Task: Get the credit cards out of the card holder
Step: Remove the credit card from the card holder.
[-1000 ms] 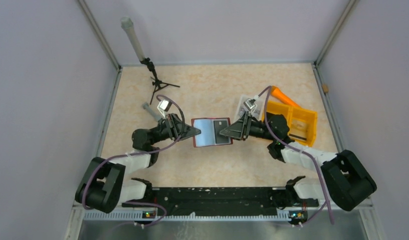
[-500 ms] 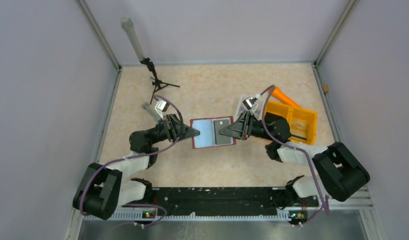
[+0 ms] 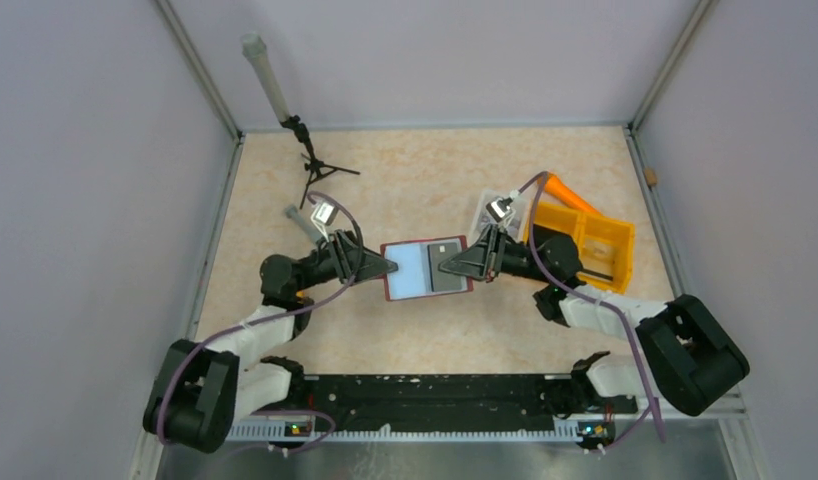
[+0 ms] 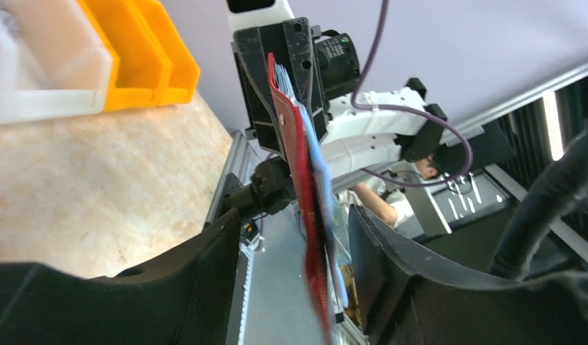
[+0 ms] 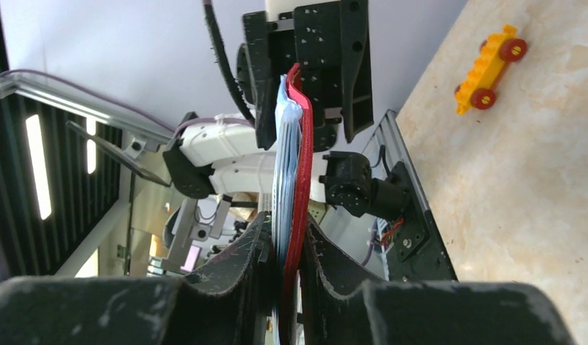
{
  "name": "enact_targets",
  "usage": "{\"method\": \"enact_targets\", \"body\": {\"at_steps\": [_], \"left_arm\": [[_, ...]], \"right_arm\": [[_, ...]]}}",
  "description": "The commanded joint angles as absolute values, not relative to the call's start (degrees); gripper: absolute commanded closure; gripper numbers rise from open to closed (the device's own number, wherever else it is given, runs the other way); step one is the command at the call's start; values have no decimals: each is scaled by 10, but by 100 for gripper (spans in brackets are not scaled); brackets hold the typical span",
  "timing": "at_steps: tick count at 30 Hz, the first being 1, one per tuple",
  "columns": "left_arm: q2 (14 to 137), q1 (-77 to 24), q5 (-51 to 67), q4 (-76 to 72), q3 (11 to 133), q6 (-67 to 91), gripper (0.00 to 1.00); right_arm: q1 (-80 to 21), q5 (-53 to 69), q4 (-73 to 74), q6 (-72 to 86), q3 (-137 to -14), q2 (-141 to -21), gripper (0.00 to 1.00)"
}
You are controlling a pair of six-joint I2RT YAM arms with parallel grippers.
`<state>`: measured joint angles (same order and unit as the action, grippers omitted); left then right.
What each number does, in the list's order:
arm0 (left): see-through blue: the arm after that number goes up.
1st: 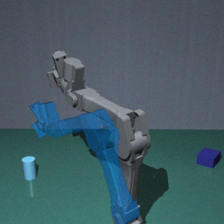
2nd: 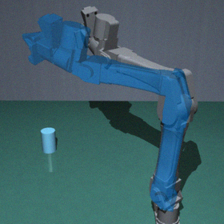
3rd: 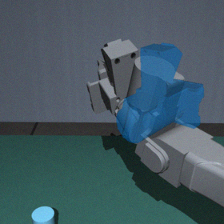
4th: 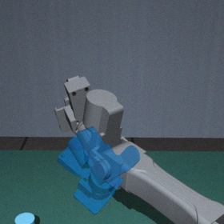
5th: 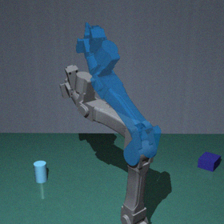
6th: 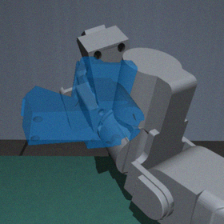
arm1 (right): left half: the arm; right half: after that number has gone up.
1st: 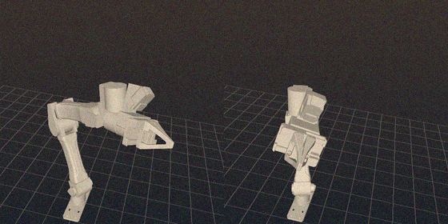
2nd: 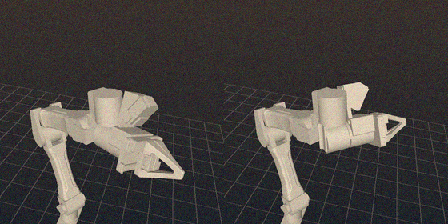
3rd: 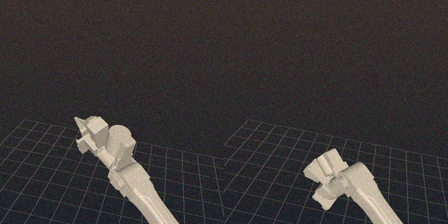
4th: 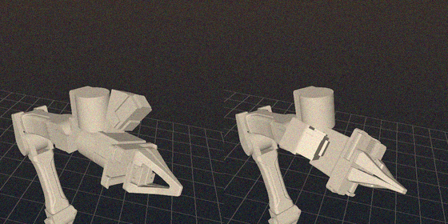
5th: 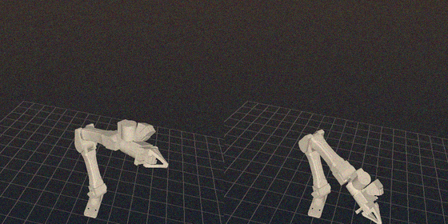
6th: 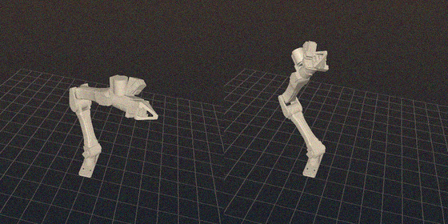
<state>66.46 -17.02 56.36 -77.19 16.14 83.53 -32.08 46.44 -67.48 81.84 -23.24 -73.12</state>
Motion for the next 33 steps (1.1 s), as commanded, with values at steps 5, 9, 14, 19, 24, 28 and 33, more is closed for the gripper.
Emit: {"method": "enact_targets", "body": {"at_steps": [5,9,14,19,24,28,33], "left_arm": [[472,-143,443,-73,283,432,22],[431,-144,376,77,347,358,19],[446,-184,425,-20,328,448,24],[481,-299,370,-119,324,512,31],[545,-331,342,-160,328,545,61],[562,-333,334,-163,325,547,63],[577,-334,344,-195,318,564,62]], "right_arm": [[-314,458,-580,736,-241,-716,83],[-314,445,-525,693,-251,-709,82],[-315,443,-523,683,-255,-716,81],[-315,440,-560,697,-244,-728,80],[-315,439,-610,725,-233,-742,80],[-316,438,-625,734,-229,-742,79],[-322,440,-633,737,-232,-746,78]]}}
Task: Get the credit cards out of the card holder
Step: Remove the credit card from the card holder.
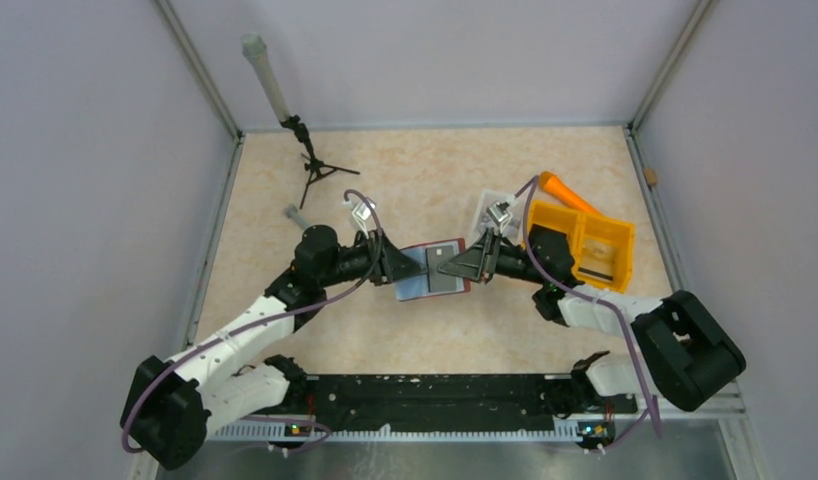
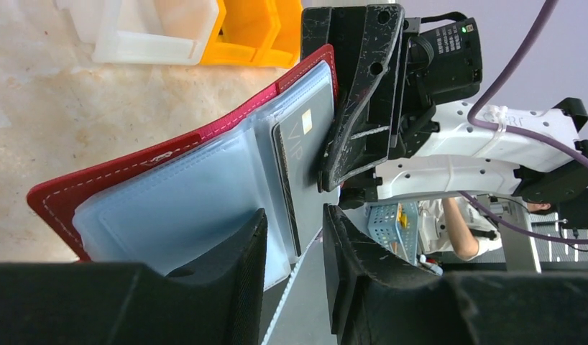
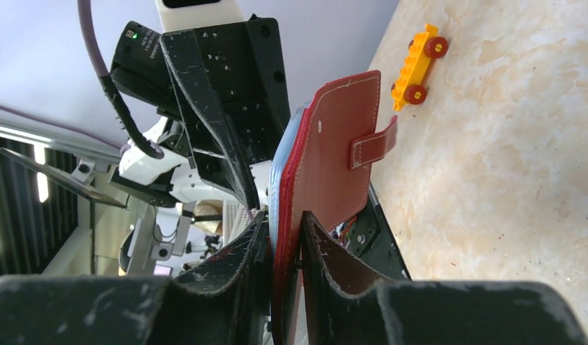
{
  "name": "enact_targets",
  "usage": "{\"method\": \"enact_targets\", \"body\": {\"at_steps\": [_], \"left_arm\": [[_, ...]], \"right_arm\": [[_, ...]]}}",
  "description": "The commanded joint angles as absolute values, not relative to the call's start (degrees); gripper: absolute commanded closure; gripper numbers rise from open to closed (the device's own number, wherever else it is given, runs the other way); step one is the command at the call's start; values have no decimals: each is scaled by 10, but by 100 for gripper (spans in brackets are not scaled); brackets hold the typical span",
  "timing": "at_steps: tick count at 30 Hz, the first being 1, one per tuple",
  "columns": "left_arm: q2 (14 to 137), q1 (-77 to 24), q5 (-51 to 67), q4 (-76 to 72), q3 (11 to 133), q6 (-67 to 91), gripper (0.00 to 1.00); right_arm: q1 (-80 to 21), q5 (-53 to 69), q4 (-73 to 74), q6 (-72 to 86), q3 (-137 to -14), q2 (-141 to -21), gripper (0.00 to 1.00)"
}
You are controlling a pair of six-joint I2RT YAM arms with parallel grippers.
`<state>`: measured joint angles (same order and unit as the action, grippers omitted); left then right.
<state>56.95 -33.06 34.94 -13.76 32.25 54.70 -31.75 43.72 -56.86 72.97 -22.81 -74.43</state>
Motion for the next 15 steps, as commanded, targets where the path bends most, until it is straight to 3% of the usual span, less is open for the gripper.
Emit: {"method": "enact_targets", "body": {"at_steps": [1,15], "left_arm": [[580,-335,345,-198,318,565,62],[627,-339,385,-301,304,624,64]], "right_arm": [[-323,439,-634,737,-232,-747,78],[-329,441,-686,762,-229,-774,79]]}}
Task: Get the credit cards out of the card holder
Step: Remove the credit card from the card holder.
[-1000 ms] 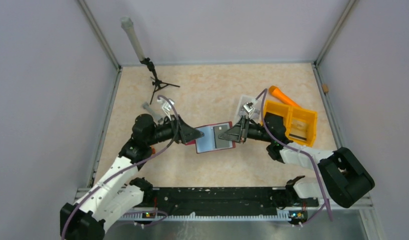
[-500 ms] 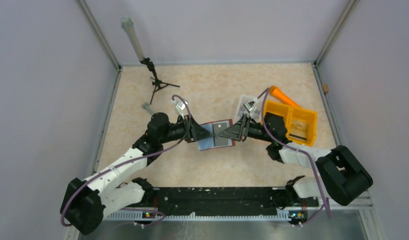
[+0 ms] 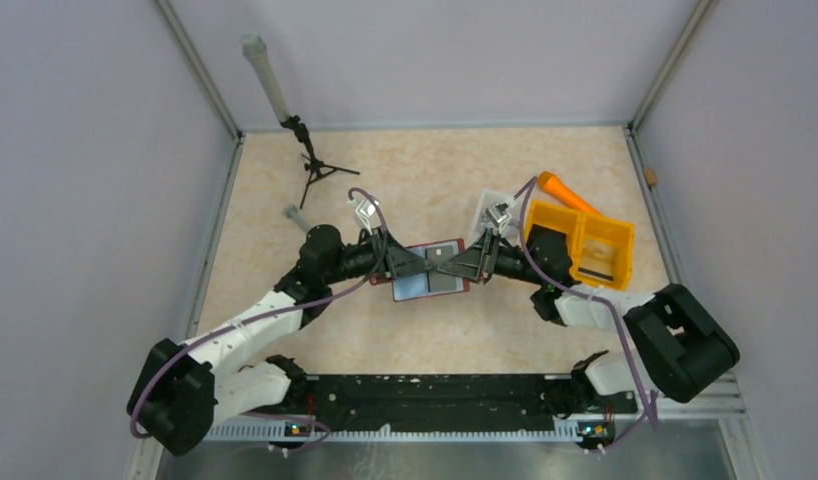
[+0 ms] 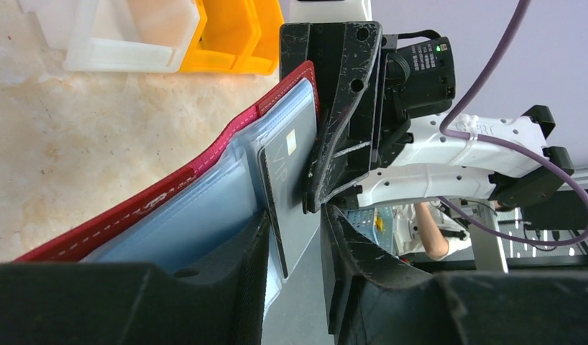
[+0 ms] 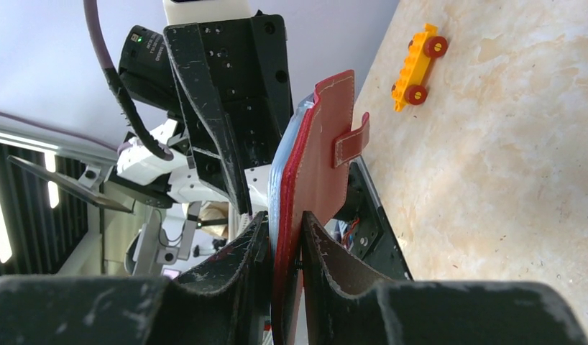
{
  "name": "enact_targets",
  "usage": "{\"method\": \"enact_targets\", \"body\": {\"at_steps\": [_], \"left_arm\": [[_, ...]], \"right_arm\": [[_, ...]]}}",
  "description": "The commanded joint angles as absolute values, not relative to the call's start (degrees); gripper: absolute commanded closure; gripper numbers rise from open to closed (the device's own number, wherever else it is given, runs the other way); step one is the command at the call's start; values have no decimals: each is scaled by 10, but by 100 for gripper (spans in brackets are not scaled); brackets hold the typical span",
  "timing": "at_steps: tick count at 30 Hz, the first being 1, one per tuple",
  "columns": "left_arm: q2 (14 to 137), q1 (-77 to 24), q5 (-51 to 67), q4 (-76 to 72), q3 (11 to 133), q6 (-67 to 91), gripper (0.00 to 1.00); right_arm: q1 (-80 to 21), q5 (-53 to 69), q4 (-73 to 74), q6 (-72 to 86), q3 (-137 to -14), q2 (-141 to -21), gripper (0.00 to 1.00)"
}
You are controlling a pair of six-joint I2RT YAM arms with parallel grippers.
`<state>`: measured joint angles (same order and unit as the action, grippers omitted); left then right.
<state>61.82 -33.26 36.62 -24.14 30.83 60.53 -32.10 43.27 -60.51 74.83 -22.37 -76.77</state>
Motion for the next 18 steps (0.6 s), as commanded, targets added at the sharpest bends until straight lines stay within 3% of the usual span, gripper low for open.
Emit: {"method": "enact_targets", "body": {"at_steps": [1,9,18], "left_arm": [[630,-340,391,-314,299,633,64],[664,-340,428,-507,266,719,69],[655,-339,398,-473,270,688,84]], "right_arm": [[-329,441,-690,767,-230,-777,79],[-330,447,-724,788,-234,-797,80],[-331,450,-743,803,-236,-800,82]]}}
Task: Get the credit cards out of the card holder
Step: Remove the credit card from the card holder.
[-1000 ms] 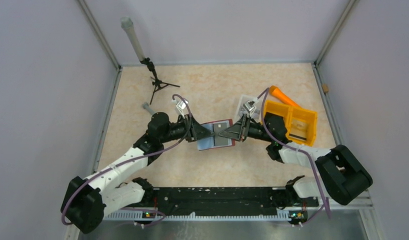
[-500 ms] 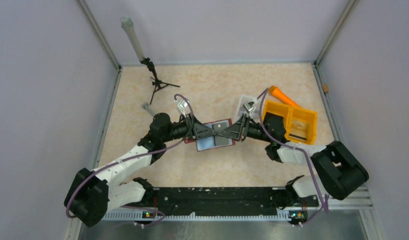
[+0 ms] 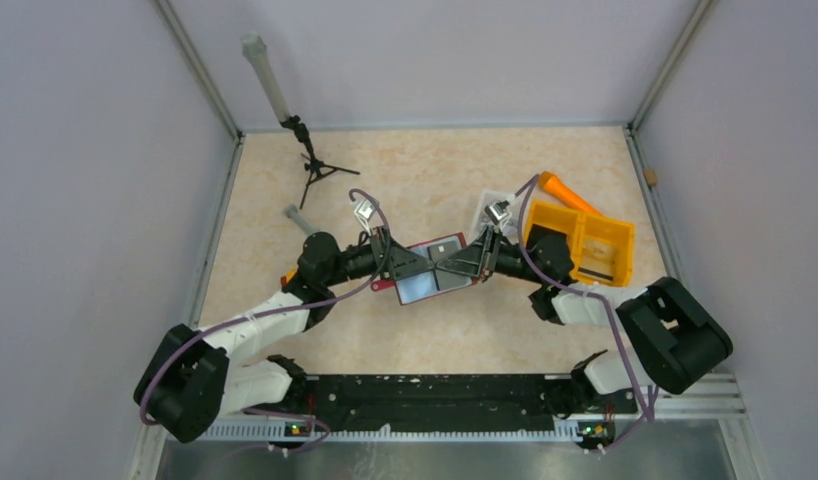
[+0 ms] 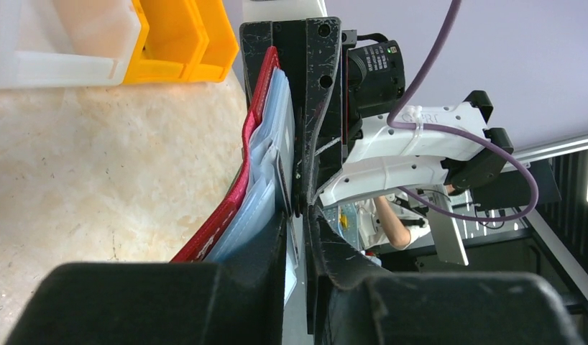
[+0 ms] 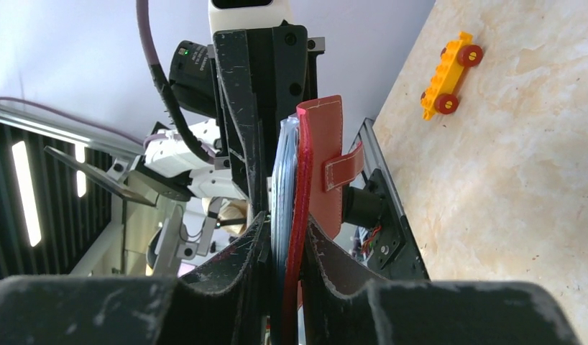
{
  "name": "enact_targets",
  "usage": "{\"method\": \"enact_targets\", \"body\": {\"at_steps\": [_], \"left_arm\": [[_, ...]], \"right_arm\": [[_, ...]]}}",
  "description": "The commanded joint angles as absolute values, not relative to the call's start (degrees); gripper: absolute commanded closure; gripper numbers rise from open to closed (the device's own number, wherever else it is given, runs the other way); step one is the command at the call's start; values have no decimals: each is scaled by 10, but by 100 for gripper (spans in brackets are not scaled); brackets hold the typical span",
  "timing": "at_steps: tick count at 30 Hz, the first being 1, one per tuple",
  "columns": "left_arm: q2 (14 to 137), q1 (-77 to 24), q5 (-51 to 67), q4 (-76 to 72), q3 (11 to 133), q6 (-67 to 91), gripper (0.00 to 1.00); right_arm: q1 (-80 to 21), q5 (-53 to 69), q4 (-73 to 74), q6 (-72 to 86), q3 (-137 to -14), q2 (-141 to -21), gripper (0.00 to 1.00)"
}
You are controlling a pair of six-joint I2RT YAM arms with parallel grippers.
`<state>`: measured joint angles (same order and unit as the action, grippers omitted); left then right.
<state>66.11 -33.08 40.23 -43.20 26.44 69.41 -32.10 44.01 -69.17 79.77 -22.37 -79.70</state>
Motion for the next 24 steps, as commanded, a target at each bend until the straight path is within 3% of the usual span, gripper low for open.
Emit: {"method": "enact_targets", "body": {"at_steps": [1,7,11,24], "left_arm": [[658,-340,395,-472,270,687,85],[672,-340,383,-443,282,669,86],[669,-340,373,-420,285,655,100],[605,-311,374,-289,282,589,100]], "right_arm": [[-331,450,-743,803,-236,-799,82],[-333,450,-733,798,-235,-795,82],[-334,450,-731,796,-232,-792,82],[-311,458,-699,777,-219,-763,82]]}}
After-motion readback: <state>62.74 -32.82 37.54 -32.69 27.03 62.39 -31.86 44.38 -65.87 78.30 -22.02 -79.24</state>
